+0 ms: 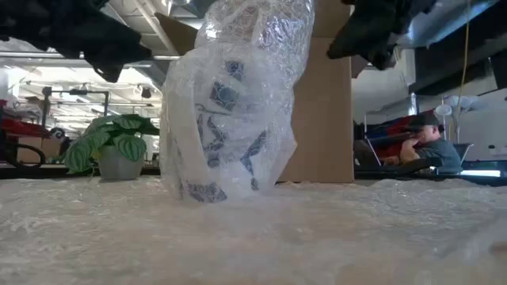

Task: Wrap mug
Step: Put the wrapped blue patterned mug into the box

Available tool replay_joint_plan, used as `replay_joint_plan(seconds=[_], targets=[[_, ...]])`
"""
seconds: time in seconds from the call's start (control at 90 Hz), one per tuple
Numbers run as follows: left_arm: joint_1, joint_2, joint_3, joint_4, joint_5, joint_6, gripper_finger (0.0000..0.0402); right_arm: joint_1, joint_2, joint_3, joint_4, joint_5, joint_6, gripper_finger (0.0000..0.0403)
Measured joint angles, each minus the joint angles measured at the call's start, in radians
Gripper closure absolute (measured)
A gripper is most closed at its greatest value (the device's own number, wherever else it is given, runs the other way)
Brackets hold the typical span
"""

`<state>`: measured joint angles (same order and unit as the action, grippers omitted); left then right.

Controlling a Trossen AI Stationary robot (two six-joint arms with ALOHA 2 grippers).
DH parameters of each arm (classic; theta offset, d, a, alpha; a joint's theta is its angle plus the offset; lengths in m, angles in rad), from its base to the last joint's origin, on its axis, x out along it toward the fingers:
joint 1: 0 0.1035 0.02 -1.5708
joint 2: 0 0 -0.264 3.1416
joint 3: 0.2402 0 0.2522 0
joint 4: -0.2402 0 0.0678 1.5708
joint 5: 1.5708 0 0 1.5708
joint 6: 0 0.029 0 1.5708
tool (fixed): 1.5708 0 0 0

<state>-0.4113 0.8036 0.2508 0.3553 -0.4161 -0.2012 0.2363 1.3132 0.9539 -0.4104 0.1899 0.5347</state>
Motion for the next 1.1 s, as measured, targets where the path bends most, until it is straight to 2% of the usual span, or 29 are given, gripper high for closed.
replay_joint_plan(seconds=[0.067, 0.211, 0.367, 0.5, 0.744, 1.1], targets=[[0.009, 0.0, 0.0, -0.005, 0.004, -0.002, 0.0273, -0.01, 0.036, 0.074, -0.08, 0.001, -0.035, 0.0372], [0.014, 0.001, 0.0, -0.029, 0.007, -0.029, 0.0273, -0.009, 0.123, 0.236, -0.119, 0.001, -0.123, 0.0333], [0.014, 0.001, 0.0, -0.034, 0.007, -0.031, 0.0273, -0.009, 0.243, 0.405, -0.192, 0.001, -0.122, 0.0301], [0.014, 0.001, 0.0, -0.041, 0.007, -0.026, 0.0273, -0.009, 0.38, 0.551, -0.327, -0.025, -0.116, 0.0285], [0.011, 0.001, 0.0, -0.068, 0.012, -0.028, 0.0273, -0.021, 0.586, 0.804, -0.511, -0.14, -0.126, 0.0274], [-0.017, 0.001, 0.0, -0.085, 0.048, -0.048, 0.0273, -0.028, 0.714, 0.921, -0.55, -0.247, -0.093, 0.0274]])
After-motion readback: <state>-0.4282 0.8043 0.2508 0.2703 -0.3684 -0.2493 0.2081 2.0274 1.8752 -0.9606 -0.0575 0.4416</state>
